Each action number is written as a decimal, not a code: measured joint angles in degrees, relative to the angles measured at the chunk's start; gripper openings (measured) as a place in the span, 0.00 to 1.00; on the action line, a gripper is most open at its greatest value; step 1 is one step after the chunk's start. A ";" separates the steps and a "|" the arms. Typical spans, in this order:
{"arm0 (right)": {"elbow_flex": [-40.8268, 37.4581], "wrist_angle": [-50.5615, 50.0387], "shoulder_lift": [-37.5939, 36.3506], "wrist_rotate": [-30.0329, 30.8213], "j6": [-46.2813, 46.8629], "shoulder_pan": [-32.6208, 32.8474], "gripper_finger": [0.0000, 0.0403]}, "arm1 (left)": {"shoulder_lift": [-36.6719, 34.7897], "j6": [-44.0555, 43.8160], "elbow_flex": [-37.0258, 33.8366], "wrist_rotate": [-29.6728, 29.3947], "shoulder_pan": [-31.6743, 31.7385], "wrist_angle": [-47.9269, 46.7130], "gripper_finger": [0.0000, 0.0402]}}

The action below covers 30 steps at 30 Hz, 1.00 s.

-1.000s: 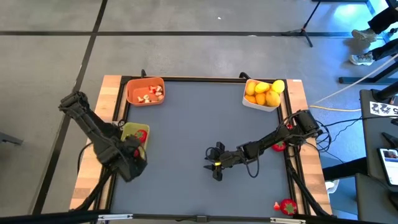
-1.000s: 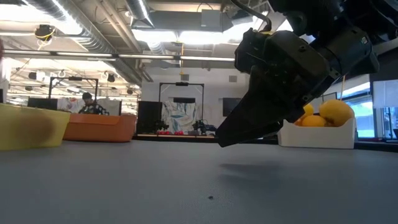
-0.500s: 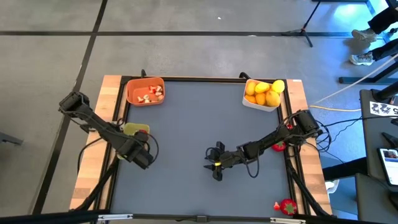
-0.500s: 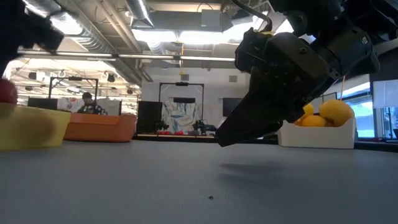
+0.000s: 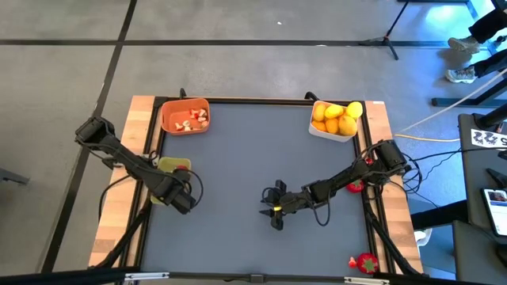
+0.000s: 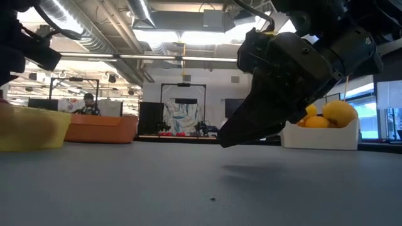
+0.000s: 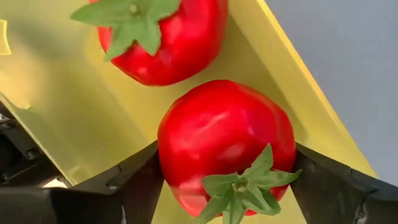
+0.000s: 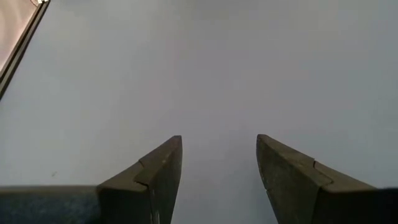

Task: Sort produce into baskets
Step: Put the red tomato into the yellow bin

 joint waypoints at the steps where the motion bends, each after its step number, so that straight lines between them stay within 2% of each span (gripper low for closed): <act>1: 0.00 0.00 0.00 -0.03 0.00 0.00 0.51 | 0.00 -0.03 0.00 -0.03 0.15 -0.14 0.75; 10: 0.00 -0.07 0.00 -0.22 -0.20 0.00 0.51 | 0.02 1.25 0.00 0.04 0.51 0.50 0.82; 30: 0.00 0.02 0.00 -0.79 -0.37 -0.04 0.51 | 0.02 4.23 0.00 0.89 1.63 0.27 0.83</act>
